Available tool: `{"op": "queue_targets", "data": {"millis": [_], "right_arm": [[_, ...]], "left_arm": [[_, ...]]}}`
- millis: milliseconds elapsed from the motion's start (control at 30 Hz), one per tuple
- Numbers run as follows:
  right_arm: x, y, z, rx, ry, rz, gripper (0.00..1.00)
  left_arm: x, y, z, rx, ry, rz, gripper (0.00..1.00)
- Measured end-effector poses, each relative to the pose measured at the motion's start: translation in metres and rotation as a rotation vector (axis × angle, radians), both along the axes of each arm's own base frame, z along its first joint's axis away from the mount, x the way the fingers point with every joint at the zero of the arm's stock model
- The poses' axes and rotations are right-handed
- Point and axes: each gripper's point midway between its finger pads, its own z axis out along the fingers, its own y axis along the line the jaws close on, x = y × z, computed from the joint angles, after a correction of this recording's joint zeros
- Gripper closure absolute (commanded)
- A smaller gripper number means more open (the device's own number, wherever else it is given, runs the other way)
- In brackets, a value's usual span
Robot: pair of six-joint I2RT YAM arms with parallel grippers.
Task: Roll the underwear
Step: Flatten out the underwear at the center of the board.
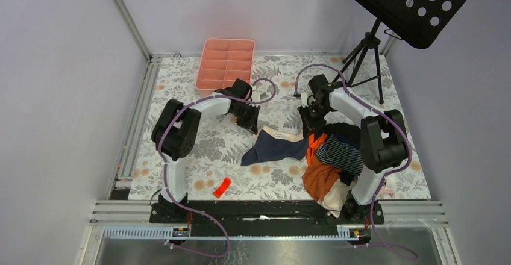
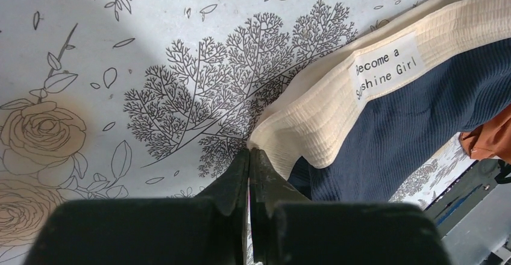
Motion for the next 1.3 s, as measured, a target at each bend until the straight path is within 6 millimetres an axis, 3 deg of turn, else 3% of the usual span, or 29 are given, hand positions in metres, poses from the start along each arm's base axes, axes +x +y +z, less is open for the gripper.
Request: {"op": "queue_targets", "data": {"millis": [133,300,400,500,533,633,733,900,1033,1167,1300], "right_arm": [[0.003,0.001,0.002,0.002,-0.01,0.002,1.0],[0.024,0.009,0.022,0.031,-0.083,0.008,1.0],[0.039,0.016,0.044,0.064,-0.151,0.006,1.0],[0.055,0.023,0.073,0.105,-0.233,-0.008,1.0],[0.059,0.026,0.083,0.122,-0.257,-0.01,1.0],[0.069,0.035,0.117,0.183,-0.336,-0.024,1.0],[0.069,0.042,0.148,0.249,-0.396,-0.034,1.0],[0.049,0.055,0.197,0.356,-0.506,-0.02,1.0],[0.012,0.062,0.222,0.419,-0.574,0.033,1.0],[-0.02,0.063,0.224,0.465,-0.564,0.058,1.0],[-0.05,0.064,0.205,0.506,-0.463,0.049,1.0]], "left_arm": [[0.002,0.004,0.002,0.014,-0.006,-0.001,1.0],[0.019,0.029,0.021,0.032,-0.076,0.008,1.0],[0.033,0.047,0.059,0.016,-0.188,0.016,1.0],[0.04,0.058,0.117,-0.01,-0.356,0.011,1.0],[0.039,0.06,0.14,-0.019,-0.424,0.006,1.0],[0.031,0.066,0.185,-0.034,-0.551,0.001,1.0],[0.018,0.076,0.221,-0.032,-0.654,-0.005,1.0],[-0.006,0.098,0.259,-0.003,-0.78,-0.009,1.0],[-0.025,0.11,0.275,0.015,-0.827,-0.028,1.0],[-0.042,0.117,0.276,0.039,-0.825,-0.057,1.0],[-0.066,0.12,0.269,0.045,-0.795,-0.109,1.0]]}}
